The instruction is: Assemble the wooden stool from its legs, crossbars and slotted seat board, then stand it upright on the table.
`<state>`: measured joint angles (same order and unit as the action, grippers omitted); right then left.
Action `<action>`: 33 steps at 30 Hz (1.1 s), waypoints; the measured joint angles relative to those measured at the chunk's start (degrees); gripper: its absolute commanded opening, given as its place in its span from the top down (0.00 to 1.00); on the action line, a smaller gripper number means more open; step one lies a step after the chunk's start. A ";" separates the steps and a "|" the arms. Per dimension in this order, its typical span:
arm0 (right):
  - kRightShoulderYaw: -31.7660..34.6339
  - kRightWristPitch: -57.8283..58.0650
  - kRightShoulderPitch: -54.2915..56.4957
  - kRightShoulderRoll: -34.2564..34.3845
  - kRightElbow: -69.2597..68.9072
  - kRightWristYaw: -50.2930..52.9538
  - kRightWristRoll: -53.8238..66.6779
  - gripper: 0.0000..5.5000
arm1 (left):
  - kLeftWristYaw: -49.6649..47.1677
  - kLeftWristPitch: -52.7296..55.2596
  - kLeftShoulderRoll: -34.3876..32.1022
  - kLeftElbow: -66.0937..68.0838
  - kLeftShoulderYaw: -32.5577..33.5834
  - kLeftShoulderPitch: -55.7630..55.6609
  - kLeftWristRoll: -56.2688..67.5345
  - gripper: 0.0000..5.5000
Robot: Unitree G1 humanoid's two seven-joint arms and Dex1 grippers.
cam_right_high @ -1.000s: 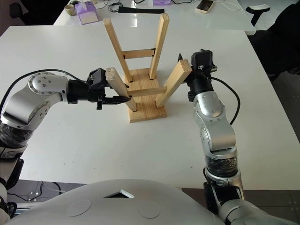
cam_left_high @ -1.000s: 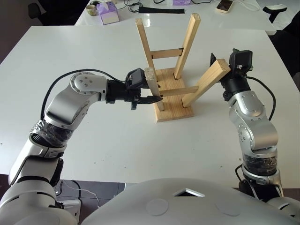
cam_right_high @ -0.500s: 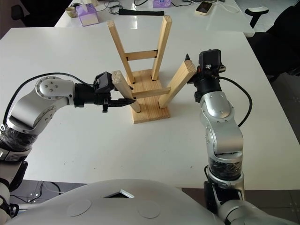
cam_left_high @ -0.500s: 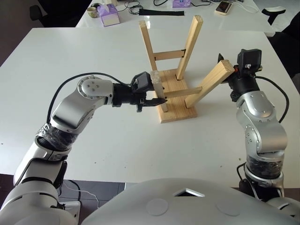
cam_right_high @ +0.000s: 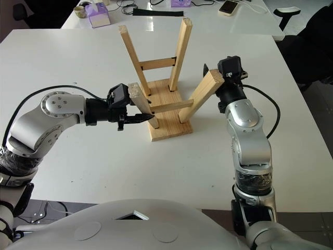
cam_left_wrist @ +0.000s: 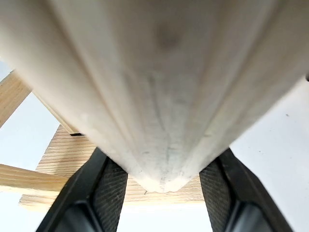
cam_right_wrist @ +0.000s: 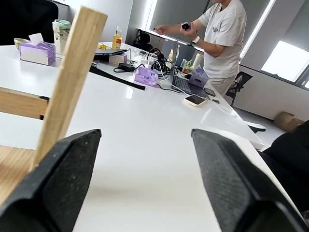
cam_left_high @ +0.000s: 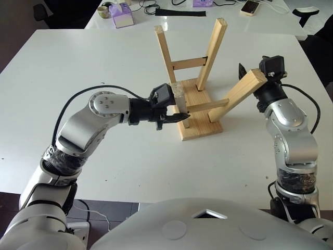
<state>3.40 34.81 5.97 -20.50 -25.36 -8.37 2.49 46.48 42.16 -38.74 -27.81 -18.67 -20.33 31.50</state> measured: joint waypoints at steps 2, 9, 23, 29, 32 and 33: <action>1.25 -1.79 -1.01 -0.30 1.05 -0.68 -0.05 0.37 | 0.08 3.15 0.28 0.04 -0.71 1.96 0.94 0.46; 5.90 -6.70 -9.33 -6.64 3.32 -5.94 -0.96 0.37 | 4.01 -0.89 -2.91 2.82 2.00 3.86 -1.09 0.43; 3.47 -12.47 -38.58 -28.55 -11.28 -41.13 5.51 0.37 | 14.80 -30.73 -3.99 27.06 5.43 4.95 -15.57 0.43; -6.47 -11.74 -33.07 -26.40 -10.16 -40.97 4.66 0.37 | 11.48 -35.84 6.19 29.72 0.51 1.19 -20.86 0.43; -10.66 -11.65 -29.95 -25.45 -7.16 -40.33 2.79 0.37 | 11.58 -36.72 8.11 27.64 -1.82 1.89 -22.32 0.43; -11.18 -11.68 -28.41 -25.00 -6.34 -40.00 2.27 0.37 | 11.95 -36.70 8.57 26.24 -2.34 2.53 -22.31 0.43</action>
<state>-7.79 23.13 -22.45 -45.50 -31.69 -48.37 4.76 58.43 5.46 -30.17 -1.57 -21.01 -17.80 9.19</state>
